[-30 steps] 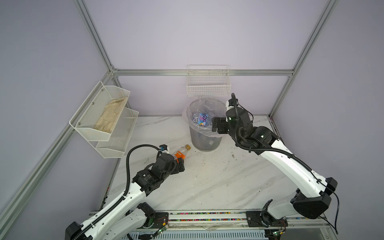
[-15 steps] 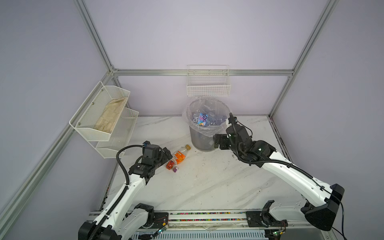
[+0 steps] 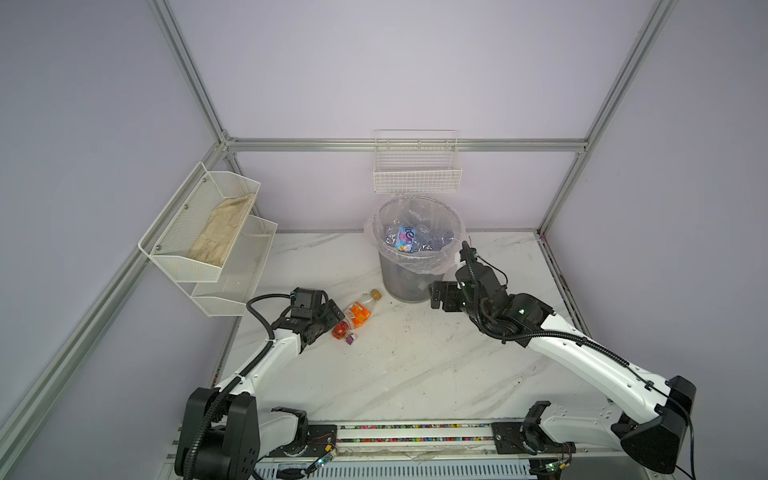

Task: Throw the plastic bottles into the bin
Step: 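Withdraw the right gripper while the left gripper closes on the clear red-cap bottle, then lift the clear red-cap bottle with the left gripper and carry it over the bin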

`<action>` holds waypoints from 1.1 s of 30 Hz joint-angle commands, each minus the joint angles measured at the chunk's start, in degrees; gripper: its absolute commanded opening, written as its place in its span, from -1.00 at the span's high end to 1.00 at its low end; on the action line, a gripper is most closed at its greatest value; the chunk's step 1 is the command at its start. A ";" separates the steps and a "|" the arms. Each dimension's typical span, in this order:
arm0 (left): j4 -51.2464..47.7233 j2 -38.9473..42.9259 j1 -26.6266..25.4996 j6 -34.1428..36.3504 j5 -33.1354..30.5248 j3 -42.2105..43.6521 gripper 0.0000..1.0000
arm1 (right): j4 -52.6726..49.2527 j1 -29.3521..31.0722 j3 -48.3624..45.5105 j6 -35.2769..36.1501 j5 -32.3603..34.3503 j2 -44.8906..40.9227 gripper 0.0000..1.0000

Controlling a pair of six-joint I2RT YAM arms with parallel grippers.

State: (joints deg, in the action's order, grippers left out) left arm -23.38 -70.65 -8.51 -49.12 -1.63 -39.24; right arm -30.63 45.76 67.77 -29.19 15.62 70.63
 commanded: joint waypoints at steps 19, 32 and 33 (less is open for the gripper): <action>5.40 -9.79 0.47 0.05 -0.39 0.02 -0.24 | 1.89 0.05 -3.35 -2.63 -0.86 -2.44 -0.95; -0.92 5.82 0.24 2.88 -2.72 -3.60 0.38 | 2.89 0.03 -3.90 -3.06 -1.76 -2.45 -0.95; -1.14 7.66 0.08 3.77 -2.81 -4.57 0.39 | 3.10 0.06 -4.11 -3.19 -1.93 -2.47 -0.95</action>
State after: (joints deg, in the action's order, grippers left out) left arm -22.96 -67.48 -8.36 -48.01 -3.25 -39.42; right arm -28.77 45.76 64.40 -31.33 13.98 69.25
